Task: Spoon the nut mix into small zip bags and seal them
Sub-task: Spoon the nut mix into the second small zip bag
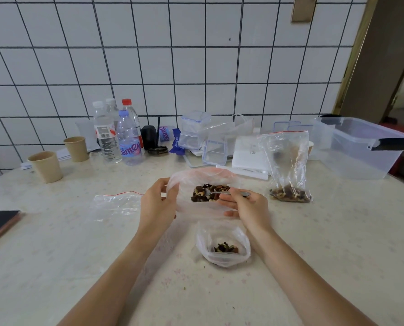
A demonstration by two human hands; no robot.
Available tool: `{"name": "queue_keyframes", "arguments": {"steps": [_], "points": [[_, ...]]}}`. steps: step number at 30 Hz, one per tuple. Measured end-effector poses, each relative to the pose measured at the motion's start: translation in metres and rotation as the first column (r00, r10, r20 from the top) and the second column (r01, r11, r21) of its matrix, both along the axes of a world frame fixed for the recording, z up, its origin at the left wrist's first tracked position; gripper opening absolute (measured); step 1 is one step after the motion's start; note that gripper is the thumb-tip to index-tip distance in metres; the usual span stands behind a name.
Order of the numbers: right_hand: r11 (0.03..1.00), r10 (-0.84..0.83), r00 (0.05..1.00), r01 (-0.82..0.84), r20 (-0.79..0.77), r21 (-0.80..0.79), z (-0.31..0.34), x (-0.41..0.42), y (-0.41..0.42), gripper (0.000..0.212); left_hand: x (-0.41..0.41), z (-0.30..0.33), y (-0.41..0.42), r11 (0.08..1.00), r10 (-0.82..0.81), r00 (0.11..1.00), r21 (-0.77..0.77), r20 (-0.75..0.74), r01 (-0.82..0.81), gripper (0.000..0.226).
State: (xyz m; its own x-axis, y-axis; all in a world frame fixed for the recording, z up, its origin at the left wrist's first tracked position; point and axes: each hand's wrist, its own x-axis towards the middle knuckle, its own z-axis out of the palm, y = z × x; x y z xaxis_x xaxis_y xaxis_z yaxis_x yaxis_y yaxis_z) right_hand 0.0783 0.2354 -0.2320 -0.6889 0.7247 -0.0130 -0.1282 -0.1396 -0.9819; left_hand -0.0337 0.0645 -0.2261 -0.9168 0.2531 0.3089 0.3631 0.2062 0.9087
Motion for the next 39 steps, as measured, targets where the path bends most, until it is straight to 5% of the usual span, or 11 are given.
{"name": "queue_keyframes", "arguments": {"steps": [9, 15, 18, 23, 27, 29, 32, 34, 36, 37, 39], "points": [[0.999, 0.028, 1.000, -0.028, -0.007, 0.027, 0.026, 0.029, 0.011, 0.014, 0.001, 0.016, -0.010, 0.984, 0.029, 0.981, -0.167, -0.194, -0.062, 0.057], [0.994, 0.080, 0.996, -0.077, -0.035, 0.077, 0.055, 0.080, 0.009, 0.018, 0.030, 0.032, -0.011, 0.993, -0.062, 0.860, -0.114, -0.507, 0.004, 0.023], [0.992, 0.096, 0.995, -0.096, -0.002, 0.085, 0.060, 0.107, 0.009, 0.020, 0.040, 0.034, -0.008, 0.958, -0.204, 0.885, -0.273, -0.419, 0.092, 0.013], [0.992, 0.120, 0.991, -0.122, 0.063, 0.025, 0.050, 0.136, 0.007, 0.021, 0.039, 0.022, -0.004, 0.813, -0.404, 0.905, -0.506, -0.132, 0.289, 0.039], [0.989, 0.126, 0.986, -0.135, 0.112, 0.068, 0.035, 0.142, 0.003, 0.020, 0.039, 0.020, -0.005, 0.735, -0.507, 0.862, -0.522, 0.002, 0.433, 0.029], [0.963, 0.090, 0.987, -0.121, 0.135, 0.242, 0.028, 0.142, 0.000, 0.018, 0.041, 0.020, -0.005, 0.726, -0.543, 0.839, -0.493, 0.017, 0.479, 0.017], [0.748, 0.047, 0.988, -0.132, 0.147, 0.650, 0.025, 0.149, -0.005, 0.016, 0.043, 0.022, -0.005, 0.732, -0.582, 0.811, -0.394, 0.065, 0.557, 0.010], [0.401, 0.042, 0.989, -0.149, 0.145, 0.904, 0.027, 0.155, -0.006, 0.018, 0.042, 0.024, -0.007, 0.740, -0.584, 0.806, -0.345, 0.099, 0.578, 0.006], [0.004, 0.075, 0.991, -0.113, 0.113, 0.994, 0.031, 0.159, -0.008, 0.020, 0.039, 0.025, -0.009, 0.750, -0.572, 0.812, -0.329, 0.113, 0.574, 0.005], [-0.110, 0.105, 0.989, -0.090, 0.102, 0.990, 0.032, 0.159, -0.009, 0.022, 0.038, 0.025, -0.009, 0.755, -0.567, 0.816, -0.327, 0.109, 0.568, 0.004], [-0.162, 0.137, 0.988, -0.045, 0.068, 0.986, 0.033, 0.158, -0.010, 0.024, 0.036, 0.025, -0.009, 0.760, -0.558, 0.825, -0.347, 0.088, 0.550, 0.003]]}}
